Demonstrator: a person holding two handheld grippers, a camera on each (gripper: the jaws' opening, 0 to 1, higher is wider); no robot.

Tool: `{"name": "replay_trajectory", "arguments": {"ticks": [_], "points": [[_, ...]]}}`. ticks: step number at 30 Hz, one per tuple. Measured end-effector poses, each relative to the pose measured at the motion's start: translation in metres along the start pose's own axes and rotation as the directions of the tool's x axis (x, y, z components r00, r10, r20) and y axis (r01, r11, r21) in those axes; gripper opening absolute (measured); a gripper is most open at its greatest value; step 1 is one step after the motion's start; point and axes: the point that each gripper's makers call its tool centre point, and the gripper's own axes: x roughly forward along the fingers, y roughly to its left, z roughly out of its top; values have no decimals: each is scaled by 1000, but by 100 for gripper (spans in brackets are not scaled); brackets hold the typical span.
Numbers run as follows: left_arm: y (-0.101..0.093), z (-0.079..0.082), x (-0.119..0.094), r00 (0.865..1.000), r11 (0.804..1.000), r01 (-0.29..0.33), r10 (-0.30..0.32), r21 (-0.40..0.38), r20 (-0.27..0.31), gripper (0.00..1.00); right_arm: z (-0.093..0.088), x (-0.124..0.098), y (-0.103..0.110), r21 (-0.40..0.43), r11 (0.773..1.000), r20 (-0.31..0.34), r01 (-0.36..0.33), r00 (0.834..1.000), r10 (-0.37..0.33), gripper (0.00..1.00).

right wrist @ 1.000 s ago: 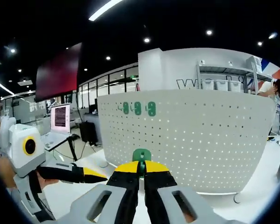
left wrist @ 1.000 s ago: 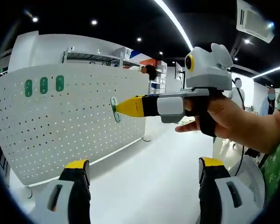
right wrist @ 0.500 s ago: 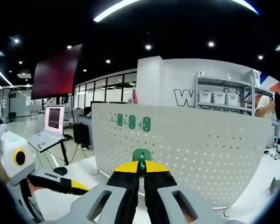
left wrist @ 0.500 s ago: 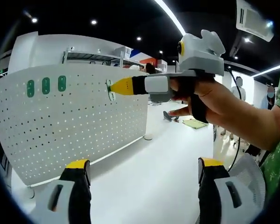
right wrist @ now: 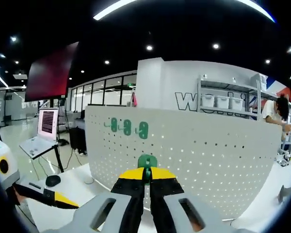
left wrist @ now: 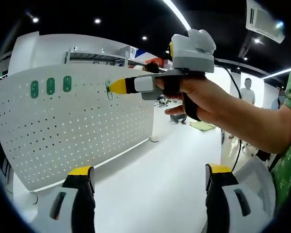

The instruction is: Insert the hook assembly into the mounting plate slot until the hook locks in place.

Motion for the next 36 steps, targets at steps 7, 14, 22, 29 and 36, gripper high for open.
{"name": "replay_trajectory", "arguments": {"ticks": [7, 14, 22, 29, 36], "points": [[6, -6, -8, 1000, 1000, -6, 6, -14, -1, 98, 0, 18, -3, 4, 1000, 4, 18, 1000, -18, 1], [15, -13, -20, 1000, 999, -14, 14, -35, 14, 97, 6, 33, -6, -1, 999, 15, 39, 999, -39, 1], [18, -23, -36, 999, 999, -8, 10, -53, 38, 98, 14, 48, -13, -8, 997, 33, 79, 996, -78, 1], [20, -23, -49, 998, 998, -4, 7, -59, 58, 98, 21, 57, -16, -30, 992, 59, 122, 991, -120, 1], [19, -23, -57, 998, 999, 11, -8, -51, 66, 97, 29, 64, -19, -33, 984, 95, 177, 980, -174, 1]]}}
